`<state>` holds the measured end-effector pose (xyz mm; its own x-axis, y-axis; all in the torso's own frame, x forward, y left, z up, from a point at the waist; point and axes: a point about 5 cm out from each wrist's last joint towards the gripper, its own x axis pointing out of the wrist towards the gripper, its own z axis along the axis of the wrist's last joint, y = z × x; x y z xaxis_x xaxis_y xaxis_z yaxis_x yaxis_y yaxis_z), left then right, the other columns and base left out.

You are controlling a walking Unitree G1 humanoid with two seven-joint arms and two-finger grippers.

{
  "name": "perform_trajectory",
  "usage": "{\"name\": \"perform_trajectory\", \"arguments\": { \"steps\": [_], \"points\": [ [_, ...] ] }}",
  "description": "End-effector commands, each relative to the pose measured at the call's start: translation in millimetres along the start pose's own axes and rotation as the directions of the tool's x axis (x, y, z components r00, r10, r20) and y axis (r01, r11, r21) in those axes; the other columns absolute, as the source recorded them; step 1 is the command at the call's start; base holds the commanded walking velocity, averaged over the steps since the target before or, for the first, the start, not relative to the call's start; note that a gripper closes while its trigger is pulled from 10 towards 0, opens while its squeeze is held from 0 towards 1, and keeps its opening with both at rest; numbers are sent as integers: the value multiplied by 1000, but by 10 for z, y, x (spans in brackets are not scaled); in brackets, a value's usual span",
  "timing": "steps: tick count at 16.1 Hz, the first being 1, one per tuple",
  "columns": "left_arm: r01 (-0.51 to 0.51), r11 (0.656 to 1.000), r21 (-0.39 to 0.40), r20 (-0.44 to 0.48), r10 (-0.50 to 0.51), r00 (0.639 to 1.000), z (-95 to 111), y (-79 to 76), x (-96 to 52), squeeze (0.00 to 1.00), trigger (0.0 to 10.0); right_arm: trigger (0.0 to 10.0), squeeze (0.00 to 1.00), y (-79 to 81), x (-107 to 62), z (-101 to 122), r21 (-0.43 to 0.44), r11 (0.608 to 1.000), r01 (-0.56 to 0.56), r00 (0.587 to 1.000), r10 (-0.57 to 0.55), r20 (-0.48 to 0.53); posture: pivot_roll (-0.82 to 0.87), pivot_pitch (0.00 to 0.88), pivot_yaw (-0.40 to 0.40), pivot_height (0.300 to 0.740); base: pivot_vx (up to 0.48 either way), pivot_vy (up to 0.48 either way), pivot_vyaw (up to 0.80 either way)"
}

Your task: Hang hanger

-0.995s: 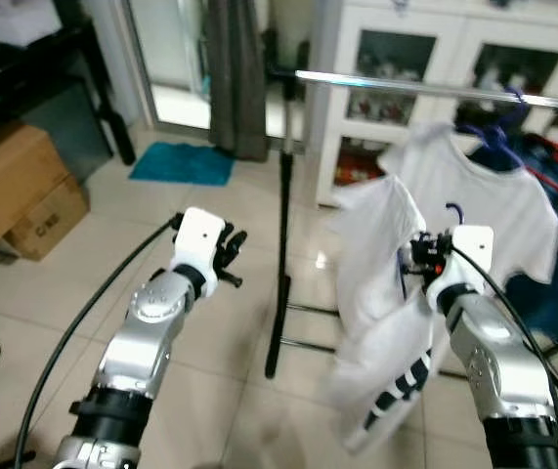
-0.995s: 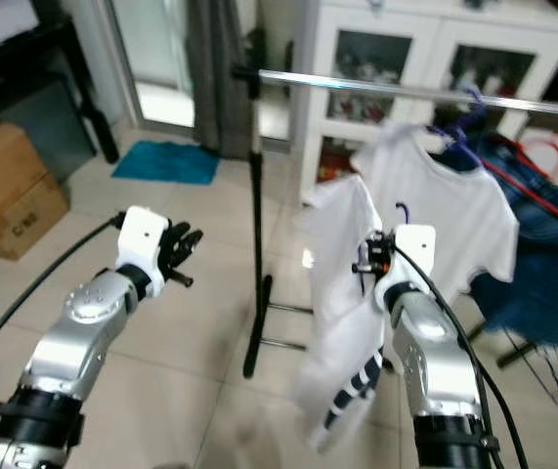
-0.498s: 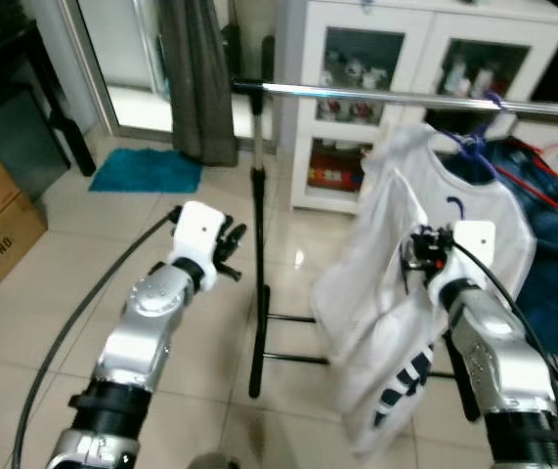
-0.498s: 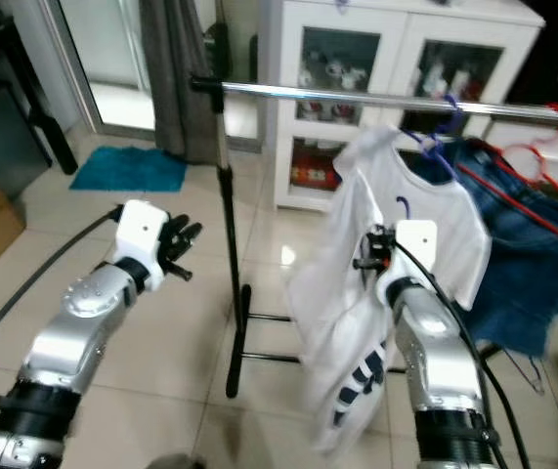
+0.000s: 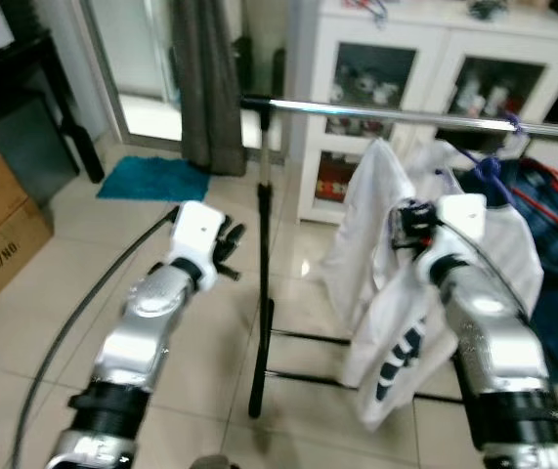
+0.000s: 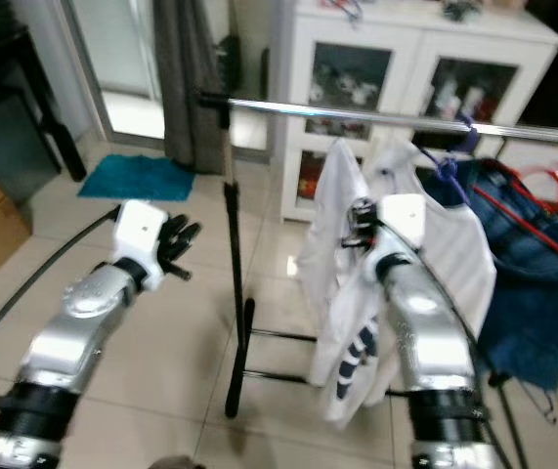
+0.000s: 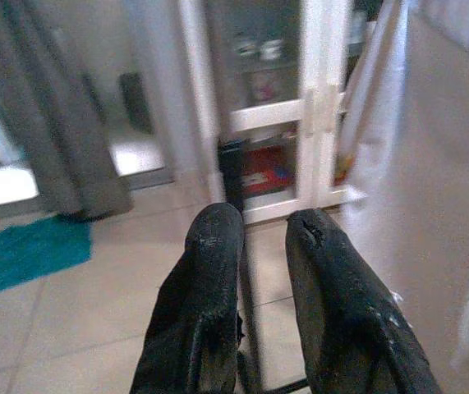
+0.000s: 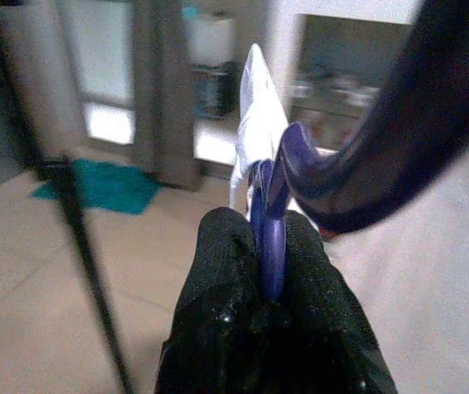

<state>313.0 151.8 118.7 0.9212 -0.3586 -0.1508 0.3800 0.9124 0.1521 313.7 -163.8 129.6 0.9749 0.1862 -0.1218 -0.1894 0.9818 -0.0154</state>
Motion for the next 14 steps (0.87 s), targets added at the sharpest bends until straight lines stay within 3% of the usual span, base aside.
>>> {"name": "perform_trajectory", "arguments": {
  "steps": [1,10,14],
  "points": [
    [6,1000,9,11,-6,1000,37,-21,21,0,10000,10000,0,-35,10,128,-23,1000,0,999,1,48,70,0,-34,740,322,0,0],
    [29,999,34,30,-30,999,127,-24,96,0,10000,10000,0,63,251,319,-44,999,0,999,3,55,68,0,-25,740,323,0,0],
    [214,976,48,47,-217,975,186,-178,83,0,10000,10000,0,131,408,391,-69,998,-9,1000,11,29,71,0,-29,740,159,0,0]
  ]
}}
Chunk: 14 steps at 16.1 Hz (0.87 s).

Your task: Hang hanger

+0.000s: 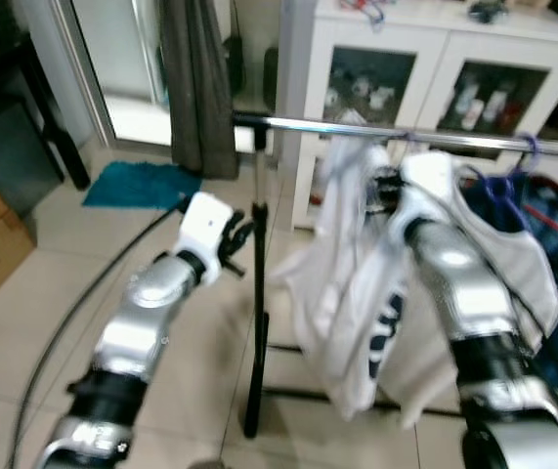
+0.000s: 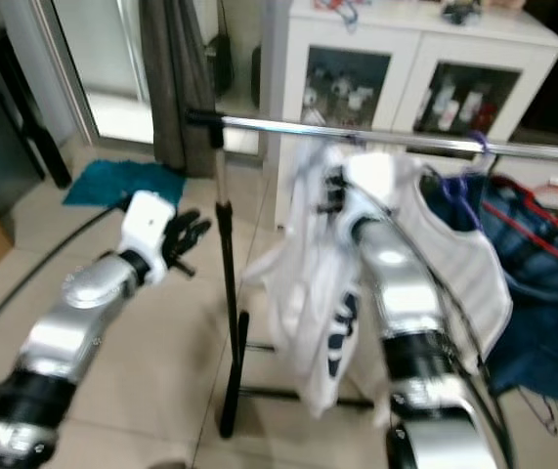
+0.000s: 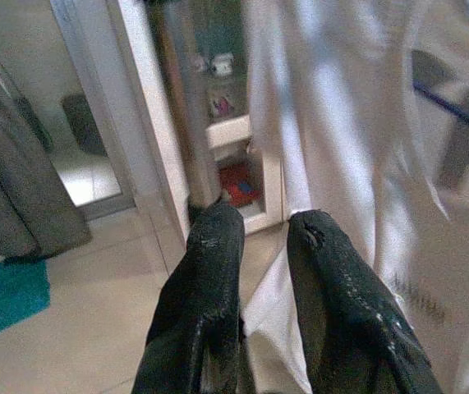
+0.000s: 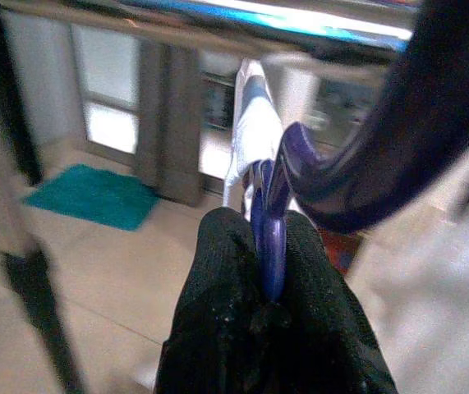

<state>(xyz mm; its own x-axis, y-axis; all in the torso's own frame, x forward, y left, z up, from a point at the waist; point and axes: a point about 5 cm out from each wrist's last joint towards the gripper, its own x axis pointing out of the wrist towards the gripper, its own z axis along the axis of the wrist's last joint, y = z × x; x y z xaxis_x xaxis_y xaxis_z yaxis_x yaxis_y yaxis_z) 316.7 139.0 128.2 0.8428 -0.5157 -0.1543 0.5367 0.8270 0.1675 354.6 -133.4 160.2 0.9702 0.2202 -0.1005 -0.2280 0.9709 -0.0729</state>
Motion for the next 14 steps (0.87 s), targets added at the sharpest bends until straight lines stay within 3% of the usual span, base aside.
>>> {"name": "perform_trajectory", "arguments": {
  "steps": [1,4,8,12,14],
  "points": [
    [74,997,-6,23,-74,997,88,-96,41,0,10000,10000,0,-81,24,46,-10,1000,19,1000,-19,2,67,0,-27,740,0,0,0],
    [190,981,36,29,-191,981,173,-105,57,0,10000,10000,0,-101,194,74,-37,999,33,997,-36,-68,64,0,-26,740,0,0,0],
    [325,943,68,5,-326,945,240,-115,-4,0,10000,10000,0,-145,396,175,-3,998,65,991,-65,-120,69,0,-27,740,0,0,0],
    [348,934,82,-13,-348,937,244,-74,-62,0,10000,10000,0,-168,507,313,38,996,86,990,-82,-113,83,0,-38,740,0,0,0],
    [359,929,90,-23,-358,933,263,-52,-108,0,10000,10000,0,-124,548,326,12,997,73,987,-71,-141,90,0,-50,740,0,0,0]
  ]
}}
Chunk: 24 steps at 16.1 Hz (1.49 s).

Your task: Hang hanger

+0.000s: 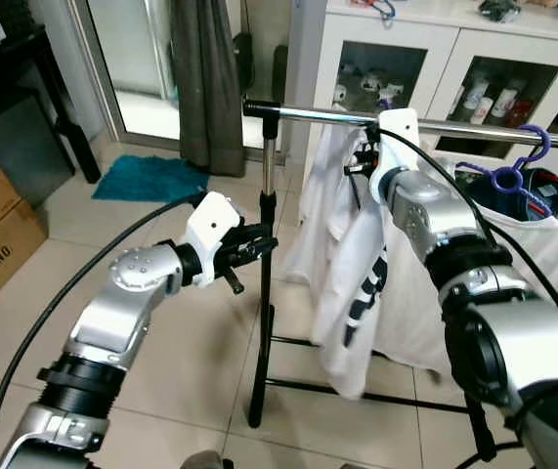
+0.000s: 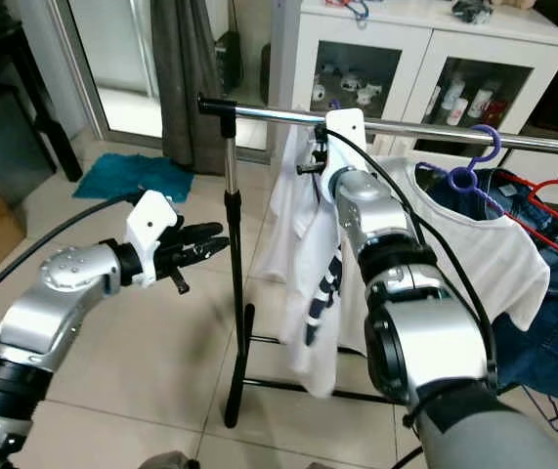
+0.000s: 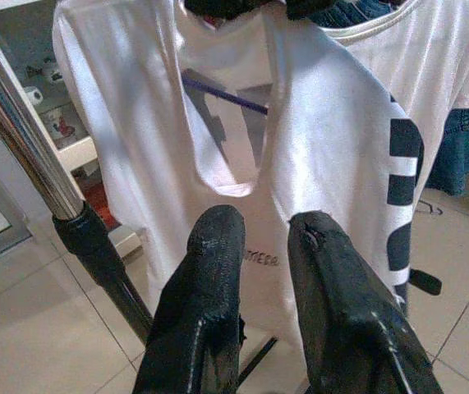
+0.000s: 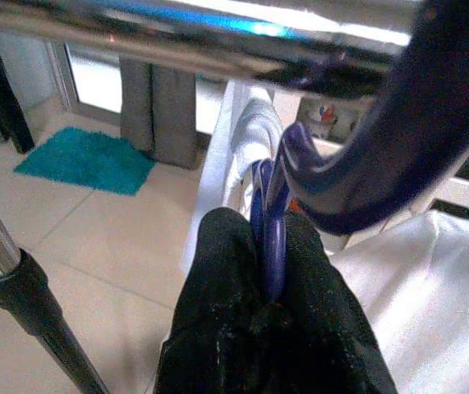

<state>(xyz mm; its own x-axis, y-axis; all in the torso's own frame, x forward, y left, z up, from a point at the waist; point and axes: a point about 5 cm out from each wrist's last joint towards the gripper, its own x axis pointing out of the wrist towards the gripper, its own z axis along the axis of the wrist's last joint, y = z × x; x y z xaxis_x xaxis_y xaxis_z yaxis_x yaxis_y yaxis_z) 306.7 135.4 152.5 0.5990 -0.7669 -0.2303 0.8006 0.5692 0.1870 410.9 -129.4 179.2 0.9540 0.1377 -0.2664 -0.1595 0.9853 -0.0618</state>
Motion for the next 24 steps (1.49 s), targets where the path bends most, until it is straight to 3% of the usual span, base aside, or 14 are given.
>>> {"name": "perform_trajectory", "arguments": {
  "steps": [1,6,11,15,18,24],
  "points": [
    [17,1000,9,3,-17,1000,44,-3,-23,0,10000,10000,0,-6,7,103,-6,1000,9,1000,-9,27,92,0,-54,740,0,0,0],
    [56,997,56,-5,-56,998,210,60,-116,0,10000,10000,0,34,31,186,-10,1000,28,999,-28,28,102,0,-60,740,0,0,0],
    [59,997,53,-20,-58,998,221,46,-171,0,10000,10000,0,116,43,269,-13,1000,21,999,-21,38,103,0,-74,740,0,0,0],
    [74,996,40,-51,-72,996,167,-10,-207,0,10000,10000,0,251,46,39,-47,997,-60,990,53,-132,106,0,-92,740,0,0,0],
    [72,997,31,-64,-70,995,145,-34,-235,0,10000,10000,0,290,39,-98,-43,996,-75,980,65,-190,111,0,-106,740,0,0,0],
    [65,997,28,-70,-63,996,157,-43,-259,0,10000,10000,0,362,43,-92,-16,995,-102,979,98,-177,123,0,-127,740,0,0,0]
  ]
}}
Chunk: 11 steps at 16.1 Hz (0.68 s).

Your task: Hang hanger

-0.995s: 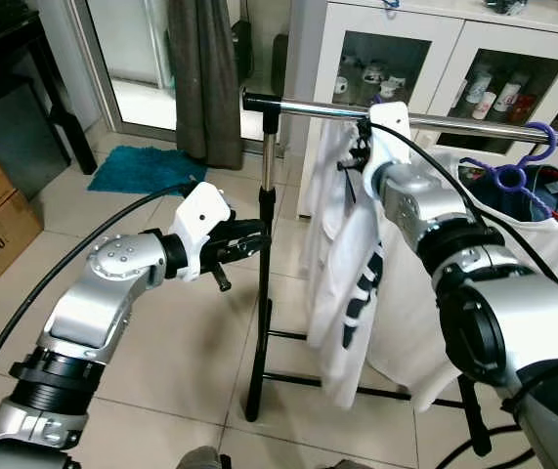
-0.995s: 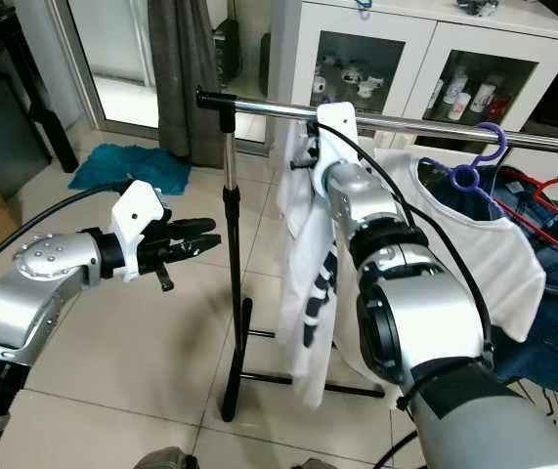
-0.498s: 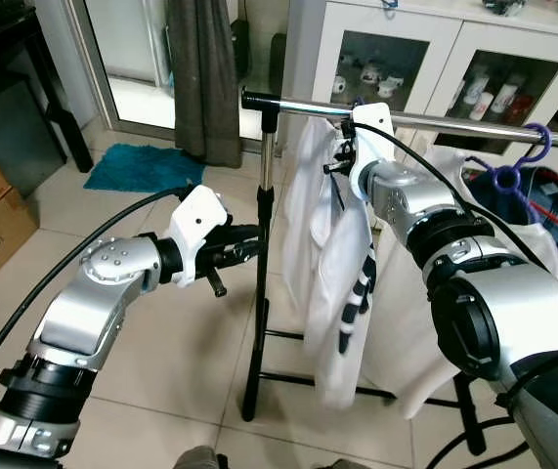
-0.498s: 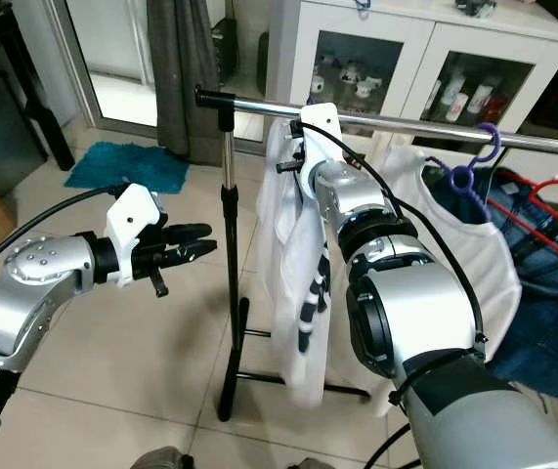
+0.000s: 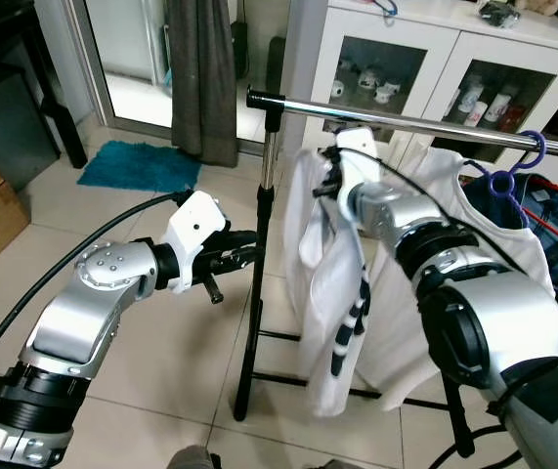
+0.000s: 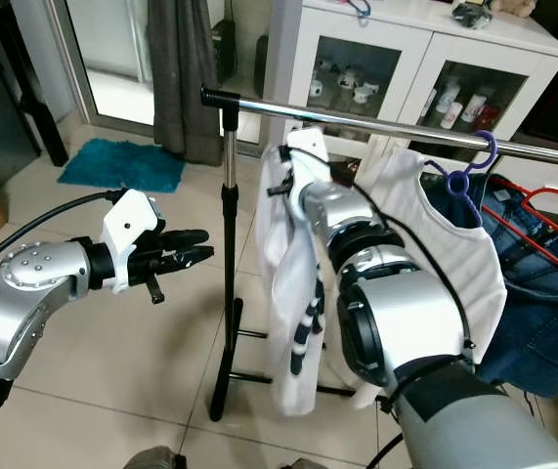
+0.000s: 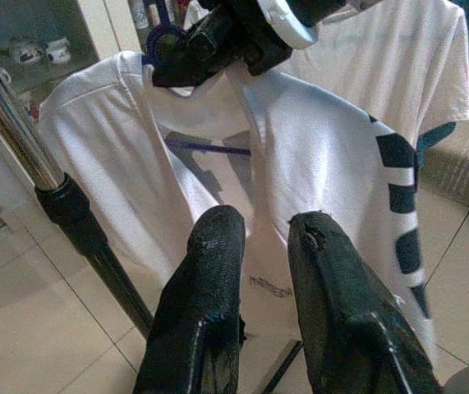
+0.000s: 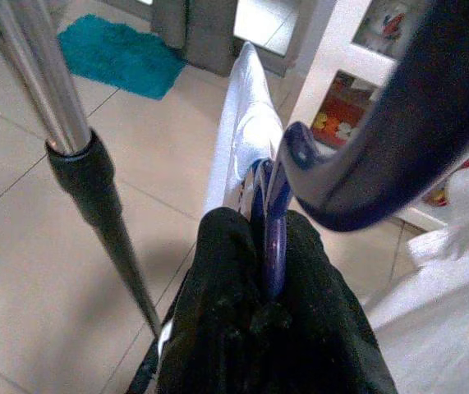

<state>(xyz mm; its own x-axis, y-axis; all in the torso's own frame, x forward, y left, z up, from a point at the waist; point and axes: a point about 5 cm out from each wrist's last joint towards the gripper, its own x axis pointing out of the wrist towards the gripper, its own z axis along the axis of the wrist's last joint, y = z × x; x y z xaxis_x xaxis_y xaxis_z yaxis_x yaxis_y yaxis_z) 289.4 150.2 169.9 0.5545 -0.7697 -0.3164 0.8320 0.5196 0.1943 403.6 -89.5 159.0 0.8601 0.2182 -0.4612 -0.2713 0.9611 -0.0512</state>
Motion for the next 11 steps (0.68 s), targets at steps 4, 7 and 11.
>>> {"name": "perform_trajectory", "arguments": {
  "steps": [4,7,11],
  "points": [
    [-13,1000,9,18,13,1000,68,-23,-12,0,10000,10000,0,-46,-28,178,35,999,-5,995,2,103,131,1,-132,740,0,0,0],
    [-79,996,-44,83,83,993,99,-92,25,0,10000,10000,0,-73,-39,180,42,996,-73,978,63,201,116,0,-111,740,0,0,0],
    [-346,924,-164,54,359,932,-107,-56,62,0,10000,10000,0,-359,-184,-148,89,985,-151,944,117,310,67,0,-28,740,0,0,0]
  ]
}}
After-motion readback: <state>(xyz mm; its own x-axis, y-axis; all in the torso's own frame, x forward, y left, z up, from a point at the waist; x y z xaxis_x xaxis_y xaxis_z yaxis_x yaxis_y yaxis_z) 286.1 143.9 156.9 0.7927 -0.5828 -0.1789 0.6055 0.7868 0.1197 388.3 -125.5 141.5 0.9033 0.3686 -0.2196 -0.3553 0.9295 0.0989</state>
